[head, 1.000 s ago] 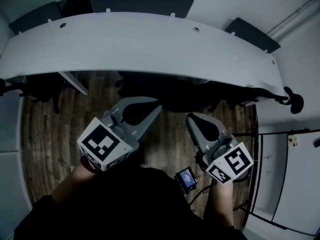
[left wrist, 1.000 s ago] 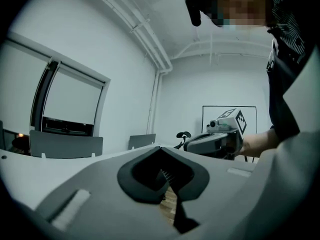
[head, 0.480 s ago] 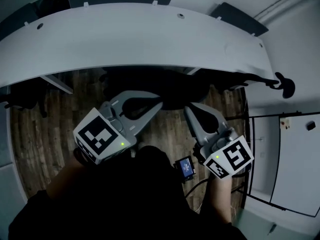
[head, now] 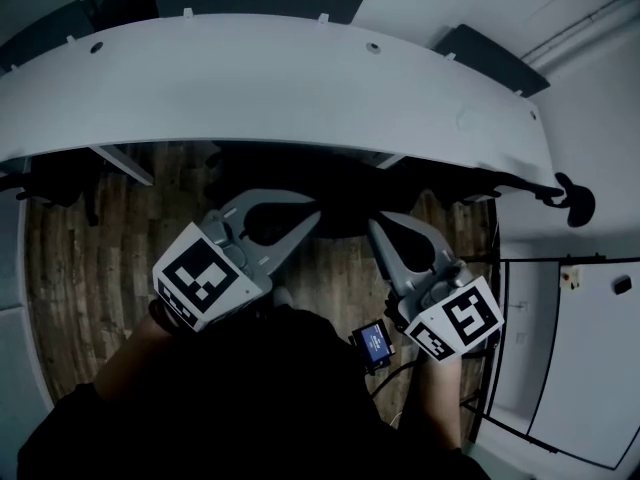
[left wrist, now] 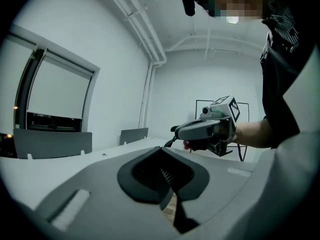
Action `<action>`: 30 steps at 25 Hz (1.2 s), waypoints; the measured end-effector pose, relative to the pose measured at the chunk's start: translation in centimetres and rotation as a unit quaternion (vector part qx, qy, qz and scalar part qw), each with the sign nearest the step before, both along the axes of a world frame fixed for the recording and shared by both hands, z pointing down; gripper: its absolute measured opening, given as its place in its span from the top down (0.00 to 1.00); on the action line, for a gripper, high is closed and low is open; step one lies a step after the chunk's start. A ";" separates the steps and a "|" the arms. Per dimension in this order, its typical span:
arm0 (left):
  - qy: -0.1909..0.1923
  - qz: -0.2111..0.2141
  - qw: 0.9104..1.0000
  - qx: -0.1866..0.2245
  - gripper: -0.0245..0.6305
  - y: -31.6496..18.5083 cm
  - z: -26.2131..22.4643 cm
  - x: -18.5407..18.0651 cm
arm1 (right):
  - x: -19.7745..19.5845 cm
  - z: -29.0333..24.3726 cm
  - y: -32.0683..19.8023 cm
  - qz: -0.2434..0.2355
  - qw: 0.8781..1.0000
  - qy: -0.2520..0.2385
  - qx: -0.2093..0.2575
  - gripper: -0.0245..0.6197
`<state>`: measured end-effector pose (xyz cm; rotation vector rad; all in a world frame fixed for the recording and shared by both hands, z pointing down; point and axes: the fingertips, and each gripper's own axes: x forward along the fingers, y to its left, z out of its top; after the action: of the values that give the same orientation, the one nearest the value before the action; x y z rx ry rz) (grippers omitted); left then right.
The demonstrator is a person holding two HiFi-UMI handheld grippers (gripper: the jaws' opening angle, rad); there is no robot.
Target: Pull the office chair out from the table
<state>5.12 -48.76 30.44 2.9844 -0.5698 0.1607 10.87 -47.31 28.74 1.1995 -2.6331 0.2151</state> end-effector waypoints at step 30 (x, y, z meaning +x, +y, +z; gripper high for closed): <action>-0.240 -0.023 0.967 0.082 0.66 0.6 7.3 4.9 | 6.2 7.1 0.1 -0.142 0.980 0.139 -0.005 0.71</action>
<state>10.06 -48.13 37.70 3.0871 -0.7245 0.8910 17.07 -47.25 35.85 0.7697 -2.5096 0.0077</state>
